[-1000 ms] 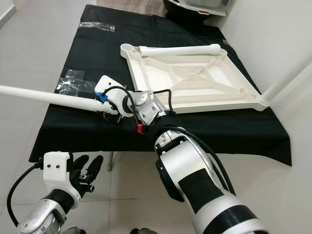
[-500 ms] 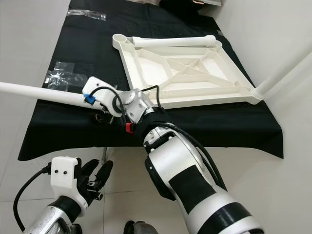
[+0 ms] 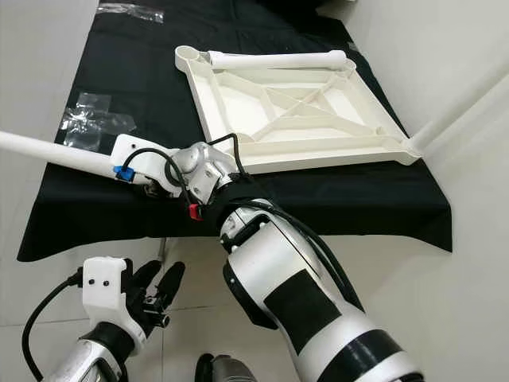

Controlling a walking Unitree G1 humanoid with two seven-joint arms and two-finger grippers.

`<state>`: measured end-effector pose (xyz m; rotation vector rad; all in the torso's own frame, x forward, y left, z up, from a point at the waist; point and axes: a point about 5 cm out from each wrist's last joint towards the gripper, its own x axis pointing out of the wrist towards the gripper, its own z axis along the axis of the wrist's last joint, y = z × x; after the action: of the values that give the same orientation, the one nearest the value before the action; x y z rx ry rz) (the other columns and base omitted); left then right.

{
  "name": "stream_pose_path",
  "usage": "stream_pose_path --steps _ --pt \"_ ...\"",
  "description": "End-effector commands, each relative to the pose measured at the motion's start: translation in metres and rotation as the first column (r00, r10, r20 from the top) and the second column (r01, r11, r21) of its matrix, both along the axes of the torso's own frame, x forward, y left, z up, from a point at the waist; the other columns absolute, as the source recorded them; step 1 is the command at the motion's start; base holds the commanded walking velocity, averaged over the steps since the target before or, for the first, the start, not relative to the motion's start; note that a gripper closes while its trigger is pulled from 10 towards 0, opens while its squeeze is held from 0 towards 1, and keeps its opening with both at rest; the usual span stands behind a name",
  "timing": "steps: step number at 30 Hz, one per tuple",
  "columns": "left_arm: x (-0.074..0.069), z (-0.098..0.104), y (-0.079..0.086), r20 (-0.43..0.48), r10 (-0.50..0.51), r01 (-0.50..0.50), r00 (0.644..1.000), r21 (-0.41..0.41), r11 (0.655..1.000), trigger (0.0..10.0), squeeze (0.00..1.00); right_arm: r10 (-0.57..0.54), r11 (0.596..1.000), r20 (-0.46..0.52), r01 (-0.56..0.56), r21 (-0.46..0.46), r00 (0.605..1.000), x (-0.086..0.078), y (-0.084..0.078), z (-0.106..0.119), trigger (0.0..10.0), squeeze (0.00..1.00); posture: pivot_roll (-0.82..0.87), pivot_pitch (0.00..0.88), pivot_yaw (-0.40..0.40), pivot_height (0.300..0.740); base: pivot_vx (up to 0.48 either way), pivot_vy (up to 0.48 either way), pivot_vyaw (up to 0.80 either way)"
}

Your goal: Building children table

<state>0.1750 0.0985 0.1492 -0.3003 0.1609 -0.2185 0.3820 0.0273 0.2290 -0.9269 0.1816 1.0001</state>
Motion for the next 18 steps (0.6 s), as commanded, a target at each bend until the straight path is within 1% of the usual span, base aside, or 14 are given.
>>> stream_pose_path --steps 1,4,5,6,7,8,10,11,12,13,15,16,17,18 --pt "-0.003 0.000 -0.005 -0.012 -0.004 0.004 1.000 -0.002 1.000 10.0 0.00 -0.044 0.999 -0.049 0.044 -0.014 0.998 0.002 -0.010 -0.011 0.0 0.00 0.02 0.221 -0.284 0.740 0.000 0.000 0.00" --pt "-0.002 0.000 -0.005 -0.010 -0.001 0.001 1.000 -0.002 1.000 10.0 0.00 -0.058 0.998 -0.046 0.058 -0.003 0.997 0.004 -0.014 -0.012 0.0 0.00 0.02 0.214 -0.281 0.740 0.000 0.000 0.00" --pt "0.000 -0.001 -0.004 -0.010 0.004 -0.004 1.000 0.008 1.000 10.0 0.00 -0.074 0.995 -0.062 0.078 0.063 0.995 0.005 -0.015 -0.010 0.0 0.00 0.03 0.209 -0.280 0.740 0.000 0.000 0.00" --pt "0.000 -0.001 -0.004 -0.010 0.004 -0.004 1.000 0.008 1.000 10.0 0.00 -0.074 0.995 -0.062 0.078 0.063 0.995 0.005 -0.015 -0.010 0.0 0.00 0.03 0.209 -0.280 0.740 0.000 0.000 0.00" --pt "0.001 -0.001 -0.003 -0.010 0.008 -0.008 1.000 0.010 1.000 10.0 0.00 -0.080 0.985 -0.082 0.091 0.146 0.993 0.006 -0.015 -0.006 0.0 0.00 0.03 0.203 -0.274 0.740 0.000 0.000 0.00" --pt "0.003 -0.003 -0.001 -0.012 0.013 -0.013 1.000 0.014 1.000 10.0 0.00 -0.074 0.951 -0.121 0.107 0.291 0.990 0.007 -0.013 0.005 0.0 0.00 0.04 0.196 -0.268 0.740 0.000 0.000 0.00" --pt "0.005 -0.004 0.001 -0.009 0.017 -0.017 1.000 0.024 1.000 10.0 0.00 -0.076 0.869 -0.159 0.144 0.473 0.984 0.010 -0.014 0.022 0.0 0.00 0.05 0.182 -0.259 0.740 0.000 0.000 0.00" --pt "0.006 -0.004 0.002 -0.005 0.017 -0.017 1.000 0.031 0.999 10.0 0.00 -0.087 0.838 -0.167 0.162 0.521 0.982 0.011 -0.015 0.027 0.0 0.00 0.05 0.182 -0.259 0.740 0.000 0.000 0.00" --pt "0.006 -0.004 0.002 -0.005 0.017 -0.017 1.000 0.031 0.999 10.0 0.00 -0.087 0.838 -0.167 0.162 0.521 0.982 0.011 -0.015 0.027 0.0 0.00 0.05 0.182 -0.259 0.740 0.000 0.000 0.00" --pt "0.011 -0.005 0.006 -0.003 0.028 -0.028 1.000 0.021 0.999 10.0 0.00 -0.083 0.699 -0.215 0.210 0.683 0.973 0.015 -0.024 0.042 0.0 0.00 0.06 0.160 -0.243 0.740 0.000 0.000 0.00" --pt "0.016 -0.005 0.010 -0.001 0.043 -0.043 0.999 0.007 0.999 10.0 0.00 -0.054 0.571 -0.272 0.253 0.781 0.961 0.018 -0.033 0.050 0.0 0.00 0.07 0.144 -0.232 0.740 0.000 0.000 0.00" --pt "0.016 -0.005 0.010 -0.001 0.043 -0.043 0.999 0.007 0.999 10.0 0.00 -0.054 0.571 -0.272 0.253 0.781 0.961 0.018 -0.033 0.050 0.0 0.00 0.07 0.144 -0.232 0.740 0.000 0.000 0.00" --pt "0.018 -0.005 0.012 0.000 0.048 -0.048 0.999 0.006 0.999 10.0 0.00 -0.044 0.530 -0.295 0.272 0.803 0.955 0.019 -0.035 0.050 0.0 0.00 0.07 0.139 -0.228 0.740 0.000 0.000 0.00" --pt "0.018 -0.005 0.012 0.000 0.048 -0.048 0.999 0.006 0.999 10.0 0.00 -0.044 0.530 -0.295 0.272 0.803 0.955 0.019 -0.035 0.050 0.0 0.00 0.07 0.139 -0.228 0.740 0.000 0.000 0.00"
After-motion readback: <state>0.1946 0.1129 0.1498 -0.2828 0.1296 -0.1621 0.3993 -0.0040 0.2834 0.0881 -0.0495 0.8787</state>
